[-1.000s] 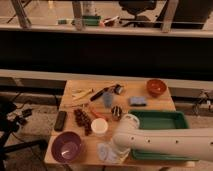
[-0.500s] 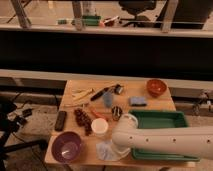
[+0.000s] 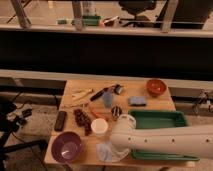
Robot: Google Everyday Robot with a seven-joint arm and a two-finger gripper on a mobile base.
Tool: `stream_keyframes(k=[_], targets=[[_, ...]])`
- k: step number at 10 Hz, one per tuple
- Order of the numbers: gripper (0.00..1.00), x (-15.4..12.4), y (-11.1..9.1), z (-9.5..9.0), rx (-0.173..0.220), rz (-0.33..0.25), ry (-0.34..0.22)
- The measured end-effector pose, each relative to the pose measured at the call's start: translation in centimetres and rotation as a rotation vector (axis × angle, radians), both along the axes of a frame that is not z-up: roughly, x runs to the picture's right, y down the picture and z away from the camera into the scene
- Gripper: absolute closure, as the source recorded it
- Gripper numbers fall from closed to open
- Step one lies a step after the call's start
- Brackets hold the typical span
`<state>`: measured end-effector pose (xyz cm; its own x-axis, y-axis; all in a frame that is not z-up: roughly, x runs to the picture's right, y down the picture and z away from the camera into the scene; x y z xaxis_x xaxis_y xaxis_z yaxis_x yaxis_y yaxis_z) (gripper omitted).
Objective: Place towel in paper cup
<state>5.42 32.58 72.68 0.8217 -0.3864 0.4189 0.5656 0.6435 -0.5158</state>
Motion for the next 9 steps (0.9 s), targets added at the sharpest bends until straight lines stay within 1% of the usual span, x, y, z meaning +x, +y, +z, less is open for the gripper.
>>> stream_keyframes(k=[1, 3, 5, 9], targets=[[1.00, -0.2, -0.2, -0.4, 0.007, 0.010, -0.007], [1.00, -0.7, -1.5, -2.1, 0.038, 0.028, -0.036], [1.00, -1.2, -2.4, -3.4, 0.064, 0.034, -0.061], [1.00, -3.2, -4.5, -6.4, 0.126, 0.022, -0.131]])
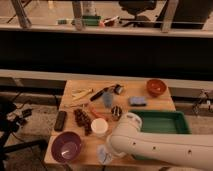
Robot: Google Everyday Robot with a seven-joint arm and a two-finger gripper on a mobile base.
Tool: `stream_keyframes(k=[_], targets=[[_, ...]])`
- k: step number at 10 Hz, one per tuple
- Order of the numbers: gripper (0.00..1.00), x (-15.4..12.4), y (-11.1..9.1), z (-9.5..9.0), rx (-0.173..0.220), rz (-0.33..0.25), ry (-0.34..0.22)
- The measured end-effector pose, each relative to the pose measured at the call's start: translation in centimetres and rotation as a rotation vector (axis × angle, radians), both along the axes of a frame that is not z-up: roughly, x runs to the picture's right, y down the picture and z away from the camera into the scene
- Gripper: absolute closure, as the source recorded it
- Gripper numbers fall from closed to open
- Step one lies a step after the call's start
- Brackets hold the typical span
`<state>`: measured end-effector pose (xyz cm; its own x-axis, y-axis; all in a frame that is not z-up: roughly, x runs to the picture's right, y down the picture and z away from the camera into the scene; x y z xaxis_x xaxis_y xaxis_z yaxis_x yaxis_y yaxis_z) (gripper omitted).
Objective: Place towel in paper cup
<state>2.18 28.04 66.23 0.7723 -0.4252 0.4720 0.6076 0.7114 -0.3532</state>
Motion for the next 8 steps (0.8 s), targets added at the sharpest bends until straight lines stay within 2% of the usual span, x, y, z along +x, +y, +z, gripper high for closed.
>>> stream_keyframes(k=[3, 6, 8], targets=[[1.00, -2.4, -1.5, -2.1, 0.034, -0.023, -0.058], [1.00, -4.4, -3.4, -5.8, 0.081, -0.055, -0.122], [1.00, -5.1, -4.1, -7.6, 0.112, -0.078, -0.149]])
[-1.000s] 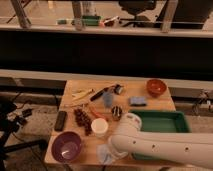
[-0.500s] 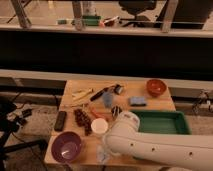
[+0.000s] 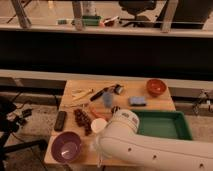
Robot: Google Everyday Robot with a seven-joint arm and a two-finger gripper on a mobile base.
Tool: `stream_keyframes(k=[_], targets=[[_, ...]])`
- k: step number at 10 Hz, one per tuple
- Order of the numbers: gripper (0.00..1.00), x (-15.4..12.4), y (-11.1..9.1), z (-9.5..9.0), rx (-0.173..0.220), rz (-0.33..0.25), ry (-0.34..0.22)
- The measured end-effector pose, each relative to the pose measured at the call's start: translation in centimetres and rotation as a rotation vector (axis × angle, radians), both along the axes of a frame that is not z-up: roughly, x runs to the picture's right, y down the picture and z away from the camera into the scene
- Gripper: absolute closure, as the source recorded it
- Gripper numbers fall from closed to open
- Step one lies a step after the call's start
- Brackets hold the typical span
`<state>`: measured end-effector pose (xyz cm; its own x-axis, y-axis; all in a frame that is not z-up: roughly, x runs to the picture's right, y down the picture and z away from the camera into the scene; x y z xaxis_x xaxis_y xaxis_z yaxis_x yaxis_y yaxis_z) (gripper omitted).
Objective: Place towel in paper cup
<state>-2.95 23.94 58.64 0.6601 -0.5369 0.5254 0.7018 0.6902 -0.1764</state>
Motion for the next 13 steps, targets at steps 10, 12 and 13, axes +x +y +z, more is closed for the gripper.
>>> stream_keyframes(k=[10, 12, 13], targets=[[1.00, -6.0, -4.6, -2.5, 0.118, -0.143, -0.084], [1.00, -7.7, -6.1, -3.0, 0.153, -0.169, -0.093], [1.00, -8.6, -7.0, -3.5, 0.171, -0.181, -0.098]])
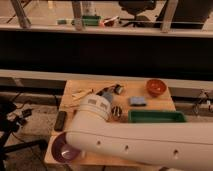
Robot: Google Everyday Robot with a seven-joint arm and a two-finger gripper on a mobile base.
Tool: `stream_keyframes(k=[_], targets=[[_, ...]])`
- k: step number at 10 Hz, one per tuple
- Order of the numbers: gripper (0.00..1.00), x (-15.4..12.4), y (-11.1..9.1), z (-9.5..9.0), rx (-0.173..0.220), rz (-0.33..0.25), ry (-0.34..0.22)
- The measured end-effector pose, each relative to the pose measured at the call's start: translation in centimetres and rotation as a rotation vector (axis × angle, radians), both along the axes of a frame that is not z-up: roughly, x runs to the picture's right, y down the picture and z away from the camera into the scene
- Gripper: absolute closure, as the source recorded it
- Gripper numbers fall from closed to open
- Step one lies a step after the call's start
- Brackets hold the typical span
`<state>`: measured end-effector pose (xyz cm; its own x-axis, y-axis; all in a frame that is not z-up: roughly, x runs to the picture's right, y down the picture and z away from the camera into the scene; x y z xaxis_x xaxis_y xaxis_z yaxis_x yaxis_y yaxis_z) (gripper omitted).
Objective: Place towel in paper cup
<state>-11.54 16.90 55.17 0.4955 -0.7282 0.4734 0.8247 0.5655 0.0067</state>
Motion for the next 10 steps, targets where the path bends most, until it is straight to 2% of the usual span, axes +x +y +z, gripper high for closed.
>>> stream_keyframes(k=[2, 3, 5, 7, 8, 10], targets=[[1.00, -1.0, -1.9, -0.4, 0.021, -0.004, -0.003], [1.00, -1.4, -3.3, 0.1, 0.024, 0.000, -0.001], [1.00, -1.7, -4.7, 0.6, 0.029, 0.001, -0.001], [1.00, -1.9, -6.0, 1.0, 0.059, -0.001, 0.023], [1.00, -1.9, -7.2, 1.8, 0.084, -0.005, 0.047], [1.00, -1.9, -8.5, 2.6, 0.089, -0.002, 0.068]])
